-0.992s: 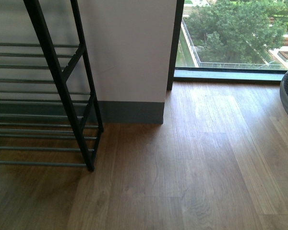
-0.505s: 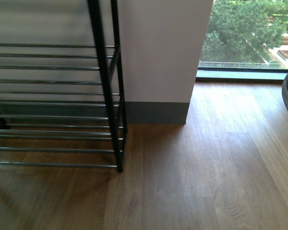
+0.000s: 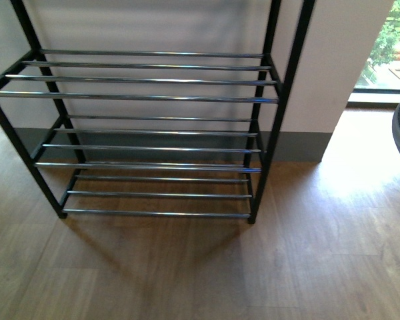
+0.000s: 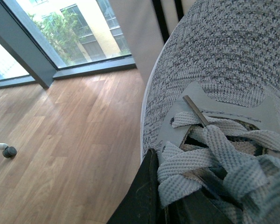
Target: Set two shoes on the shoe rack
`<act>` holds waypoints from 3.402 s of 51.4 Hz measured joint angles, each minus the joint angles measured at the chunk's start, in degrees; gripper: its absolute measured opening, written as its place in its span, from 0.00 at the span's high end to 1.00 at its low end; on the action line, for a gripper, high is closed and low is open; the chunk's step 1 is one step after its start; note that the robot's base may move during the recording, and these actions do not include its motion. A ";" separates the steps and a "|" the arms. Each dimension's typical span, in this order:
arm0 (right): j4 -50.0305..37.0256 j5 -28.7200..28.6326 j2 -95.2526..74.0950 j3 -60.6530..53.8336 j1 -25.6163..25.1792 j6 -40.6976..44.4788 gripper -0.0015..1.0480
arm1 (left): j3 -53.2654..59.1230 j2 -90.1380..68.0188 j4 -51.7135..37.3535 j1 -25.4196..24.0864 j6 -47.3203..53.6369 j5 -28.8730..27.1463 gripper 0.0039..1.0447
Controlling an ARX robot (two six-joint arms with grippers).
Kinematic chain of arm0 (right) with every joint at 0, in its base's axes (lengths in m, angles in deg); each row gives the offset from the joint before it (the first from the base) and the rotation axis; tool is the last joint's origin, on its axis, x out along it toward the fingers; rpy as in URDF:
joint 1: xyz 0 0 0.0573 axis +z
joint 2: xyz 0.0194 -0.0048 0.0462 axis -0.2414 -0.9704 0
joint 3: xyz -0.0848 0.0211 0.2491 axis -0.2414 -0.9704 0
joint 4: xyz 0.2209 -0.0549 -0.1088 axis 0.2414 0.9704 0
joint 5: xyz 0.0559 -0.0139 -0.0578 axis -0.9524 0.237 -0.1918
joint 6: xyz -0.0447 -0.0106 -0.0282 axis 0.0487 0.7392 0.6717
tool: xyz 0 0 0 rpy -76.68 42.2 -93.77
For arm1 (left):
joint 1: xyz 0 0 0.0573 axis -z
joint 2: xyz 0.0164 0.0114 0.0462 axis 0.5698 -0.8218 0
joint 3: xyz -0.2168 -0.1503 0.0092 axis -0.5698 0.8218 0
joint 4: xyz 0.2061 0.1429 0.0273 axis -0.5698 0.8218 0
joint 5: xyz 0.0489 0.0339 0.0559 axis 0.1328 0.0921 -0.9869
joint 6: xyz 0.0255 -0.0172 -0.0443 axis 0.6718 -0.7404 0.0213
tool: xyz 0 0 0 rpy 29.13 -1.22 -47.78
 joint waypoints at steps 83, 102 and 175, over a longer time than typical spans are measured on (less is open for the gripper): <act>0.00 -0.20 0.00 -0.07 0.07 0.00 0.99 | 0.02 -0.02 0.00 -0.04 0.02 -0.09 0.99; 0.00 0.17 0.00 -0.07 0.07 0.00 0.99 | 0.02 0.02 0.00 0.00 0.00 0.02 0.99; -9.92 35.47 -65.99 47.54 27.91 -34.14 0.99 | 0.02 0.00 0.00 -0.04 0.00 0.00 0.99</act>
